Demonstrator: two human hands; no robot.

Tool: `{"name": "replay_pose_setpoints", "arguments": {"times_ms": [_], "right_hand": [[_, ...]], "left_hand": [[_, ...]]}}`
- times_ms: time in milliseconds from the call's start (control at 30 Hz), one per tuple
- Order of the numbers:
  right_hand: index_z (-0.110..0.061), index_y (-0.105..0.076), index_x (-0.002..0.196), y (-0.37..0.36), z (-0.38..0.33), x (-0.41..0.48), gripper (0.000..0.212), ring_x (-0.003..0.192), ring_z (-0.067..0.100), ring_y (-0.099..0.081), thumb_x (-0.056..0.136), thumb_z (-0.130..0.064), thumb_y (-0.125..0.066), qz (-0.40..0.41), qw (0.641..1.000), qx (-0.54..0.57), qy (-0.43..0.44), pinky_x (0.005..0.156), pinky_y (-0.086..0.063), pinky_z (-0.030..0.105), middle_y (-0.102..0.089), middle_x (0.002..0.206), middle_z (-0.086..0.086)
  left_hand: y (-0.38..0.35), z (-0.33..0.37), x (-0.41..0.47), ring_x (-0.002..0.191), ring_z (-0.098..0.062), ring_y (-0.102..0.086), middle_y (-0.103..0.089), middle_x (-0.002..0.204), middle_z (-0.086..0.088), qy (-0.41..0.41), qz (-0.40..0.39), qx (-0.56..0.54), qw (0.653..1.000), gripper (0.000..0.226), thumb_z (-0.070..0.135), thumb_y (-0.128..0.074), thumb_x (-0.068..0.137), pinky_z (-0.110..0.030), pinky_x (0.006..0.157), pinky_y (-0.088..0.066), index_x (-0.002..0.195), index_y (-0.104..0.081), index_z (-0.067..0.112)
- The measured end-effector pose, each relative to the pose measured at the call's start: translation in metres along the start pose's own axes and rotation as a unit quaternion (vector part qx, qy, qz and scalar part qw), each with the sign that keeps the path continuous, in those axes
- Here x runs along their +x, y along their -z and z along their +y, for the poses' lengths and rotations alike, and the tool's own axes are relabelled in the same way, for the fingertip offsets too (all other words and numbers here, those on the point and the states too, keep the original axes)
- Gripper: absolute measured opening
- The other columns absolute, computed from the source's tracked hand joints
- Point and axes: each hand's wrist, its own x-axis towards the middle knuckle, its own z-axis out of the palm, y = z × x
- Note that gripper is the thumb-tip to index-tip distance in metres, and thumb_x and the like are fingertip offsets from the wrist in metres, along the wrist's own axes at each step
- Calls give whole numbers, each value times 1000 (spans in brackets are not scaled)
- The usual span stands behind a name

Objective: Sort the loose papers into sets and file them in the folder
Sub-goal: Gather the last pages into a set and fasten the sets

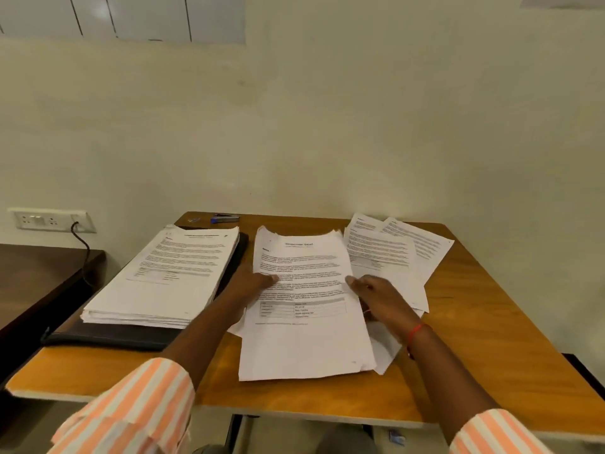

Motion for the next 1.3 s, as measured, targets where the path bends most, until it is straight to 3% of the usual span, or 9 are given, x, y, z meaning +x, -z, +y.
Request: {"name": "replay_pose_setpoints", "arguments": {"times_ms": [67,133,200,300,400,600,733,900,1300], "right_hand": [[-3,-63,90,19,3,26,38,75,29,-72,94,-41,-66,137,989,-54,-27,67,-60,40,-73,87,13],[-9,-63,84,43,12,53,31,83,29,-70,92,-39,-69,208,956,-204,-35,68,-52,31,-72,88,8],[-9,-65,99,62,18,76,33,98,33,-65,91,-40,-69,242,918,-310,-50,78,-48,31,-71,104,13],[-5,-51,131,79,27,99,72,120,40,-52,87,-59,-65,270,868,-398,-125,98,-45,44,-55,130,24],[-8,-38,143,80,44,114,94,131,41,-40,80,-74,-61,252,851,-420,-192,107,-36,48,-43,142,25],[-12,-40,138,76,56,119,94,123,37,-45,73,-71,-73,214,862,-429,-164,99,-41,43,-48,132,21],[-12,-44,134,83,63,120,98,124,38,-44,63,-69,-81,233,883,-374,-161,101,-44,45,-46,133,21],[-11,-46,130,86,67,123,95,121,36,-45,62,-64,-85,224,899,-343,-156,100,-45,43,-47,132,21],[-5,-43,136,78,56,119,92,119,38,-52,68,-47,-89,234,910,-314,-134,95,-50,43,-51,130,24]], "left_hand": [[-4,1,9,92,-23,-74,-74,112,-1,11,-10,-4,1000,38,14,-74,91,-37,69,-62,124,-59,25],[-6,5,19,91,-24,-75,-74,110,-2,10,-17,10,1000,36,12,-73,90,-39,71,-62,122,-60,23],[-6,10,33,90,-23,-76,-74,109,-2,3,-18,24,1000,36,12,-74,90,-39,71,-63,122,-60,22],[-8,13,53,84,-21,-77,-75,109,-3,-4,-15,-14,1000,35,12,-72,92,-36,65,-63,124,-60,20],[-17,9,68,80,-20,-77,-77,101,-1,-10,-5,-65,998,32,8,-71,92,-30,56,-59,120,-63,21],[-13,-8,88,100,-22,-74,-76,114,1,-51,-39,-37,997,39,13,-74,89,-45,86,-59,125,-65,24],[-14,-17,98,90,-7,-74,-77,101,15,-68,-14,62,996,27,20,-75,90,-31,79,-60,111,-67,33],[-19,-26,103,88,-10,-72,-73,105,14,-73,1,151,986,26,20,-74,91,-19,65,-54,115,-66,27],[-20,-19,100,81,-10,-72,-70,97,16,-65,-4,157,985,21,20,-73,92,-19,60,-54,98,-61,36]]}}
